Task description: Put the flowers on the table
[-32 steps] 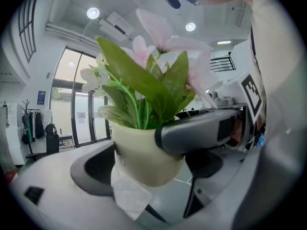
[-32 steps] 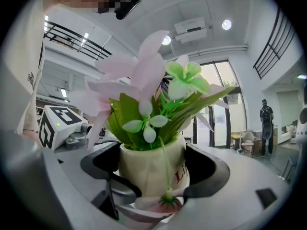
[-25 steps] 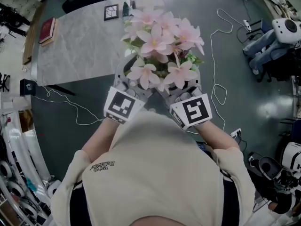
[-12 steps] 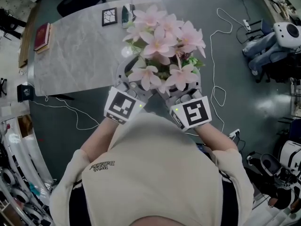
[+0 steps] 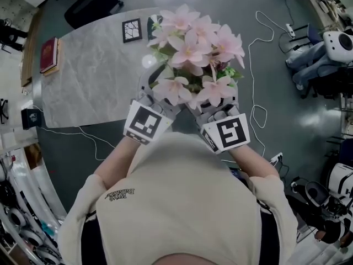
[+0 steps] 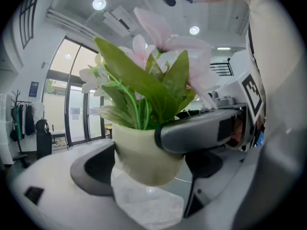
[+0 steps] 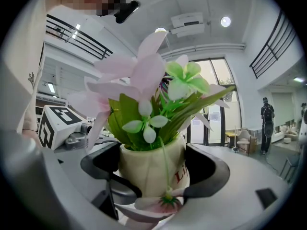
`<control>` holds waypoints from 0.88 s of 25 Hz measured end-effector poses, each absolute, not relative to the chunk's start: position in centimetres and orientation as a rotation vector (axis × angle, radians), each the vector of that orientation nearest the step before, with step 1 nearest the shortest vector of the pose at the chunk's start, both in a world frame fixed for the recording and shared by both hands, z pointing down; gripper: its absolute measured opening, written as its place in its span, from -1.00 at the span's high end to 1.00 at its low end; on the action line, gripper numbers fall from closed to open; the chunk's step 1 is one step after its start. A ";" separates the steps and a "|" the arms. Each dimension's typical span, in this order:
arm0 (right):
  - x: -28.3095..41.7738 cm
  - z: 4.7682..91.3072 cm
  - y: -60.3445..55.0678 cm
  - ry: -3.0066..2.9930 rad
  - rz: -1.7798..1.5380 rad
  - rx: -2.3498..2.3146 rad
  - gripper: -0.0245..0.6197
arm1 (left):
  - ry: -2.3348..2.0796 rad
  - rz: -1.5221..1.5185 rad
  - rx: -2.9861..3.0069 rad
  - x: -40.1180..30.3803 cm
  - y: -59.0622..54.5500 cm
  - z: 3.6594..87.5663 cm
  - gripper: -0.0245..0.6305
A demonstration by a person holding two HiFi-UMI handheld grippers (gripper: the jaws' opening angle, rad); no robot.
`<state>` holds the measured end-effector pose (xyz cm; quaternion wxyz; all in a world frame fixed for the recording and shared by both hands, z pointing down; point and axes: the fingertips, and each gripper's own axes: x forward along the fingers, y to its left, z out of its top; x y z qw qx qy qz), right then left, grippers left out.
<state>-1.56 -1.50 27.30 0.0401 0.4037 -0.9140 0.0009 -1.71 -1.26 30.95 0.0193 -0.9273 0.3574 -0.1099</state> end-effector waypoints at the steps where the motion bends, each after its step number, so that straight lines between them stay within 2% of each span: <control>1: -1.9 27.2 -2.1 -2.797 0.003 1.243 -0.44 | 1.103 -0.340 -2.880 -2.1 -1.9 30.8 -0.41; 11: -5.9 26.7 -8.1 -2.781 -0.003 1.297 -0.44 | 1.047 -0.344 -2.884 -6.0 -7.9 30.3 -0.41; 22: -5.3 27.3 -10.8 -2.767 0.031 1.290 -0.44 | 1.048 -0.355 -2.908 -5.4 -10.5 30.9 -0.41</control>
